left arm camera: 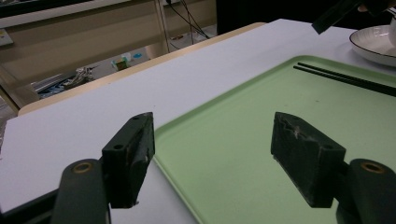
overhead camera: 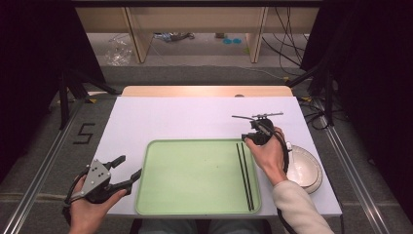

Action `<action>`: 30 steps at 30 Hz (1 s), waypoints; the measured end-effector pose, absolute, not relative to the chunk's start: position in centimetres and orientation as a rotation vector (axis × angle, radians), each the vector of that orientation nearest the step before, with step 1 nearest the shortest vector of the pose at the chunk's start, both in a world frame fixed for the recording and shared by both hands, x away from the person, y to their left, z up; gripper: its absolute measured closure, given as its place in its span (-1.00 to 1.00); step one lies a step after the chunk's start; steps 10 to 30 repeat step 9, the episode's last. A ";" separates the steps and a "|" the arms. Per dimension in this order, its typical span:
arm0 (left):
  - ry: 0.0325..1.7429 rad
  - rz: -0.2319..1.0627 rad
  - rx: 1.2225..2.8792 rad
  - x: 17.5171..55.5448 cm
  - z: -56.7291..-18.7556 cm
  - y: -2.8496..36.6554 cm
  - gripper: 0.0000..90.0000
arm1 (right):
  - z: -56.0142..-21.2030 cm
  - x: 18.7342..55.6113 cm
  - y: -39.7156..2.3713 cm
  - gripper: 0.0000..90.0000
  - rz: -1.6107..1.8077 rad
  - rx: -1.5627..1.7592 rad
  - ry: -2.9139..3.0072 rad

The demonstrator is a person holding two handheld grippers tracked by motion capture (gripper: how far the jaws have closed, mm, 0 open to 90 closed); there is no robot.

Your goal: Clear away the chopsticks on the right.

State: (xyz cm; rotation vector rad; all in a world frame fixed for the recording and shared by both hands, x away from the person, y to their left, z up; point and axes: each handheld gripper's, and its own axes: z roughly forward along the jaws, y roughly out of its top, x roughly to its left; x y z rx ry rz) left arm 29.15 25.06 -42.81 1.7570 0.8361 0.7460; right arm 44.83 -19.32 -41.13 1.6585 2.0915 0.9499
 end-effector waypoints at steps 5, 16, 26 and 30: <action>0.833 0.754 1.753 29.1 -42.7 25.2 -0.37 | -39.8 41.6 -20.4 0.11 1.192 1.290 2.010; 0.842 0.762 1.740 29.1 -42.6 25.2 -0.40 | -38.9 39.6 -21.0 -0.05 1.270 1.136 1.899; 0.842 0.762 1.740 29.1 -42.6 25.2 -0.40 | -38.9 39.6 -21.0 -0.05 1.270 1.136 1.899; 0.842 0.762 1.740 29.1 -42.6 25.2 -0.40 | -38.9 39.6 -21.0 -0.05 1.270 1.136 1.899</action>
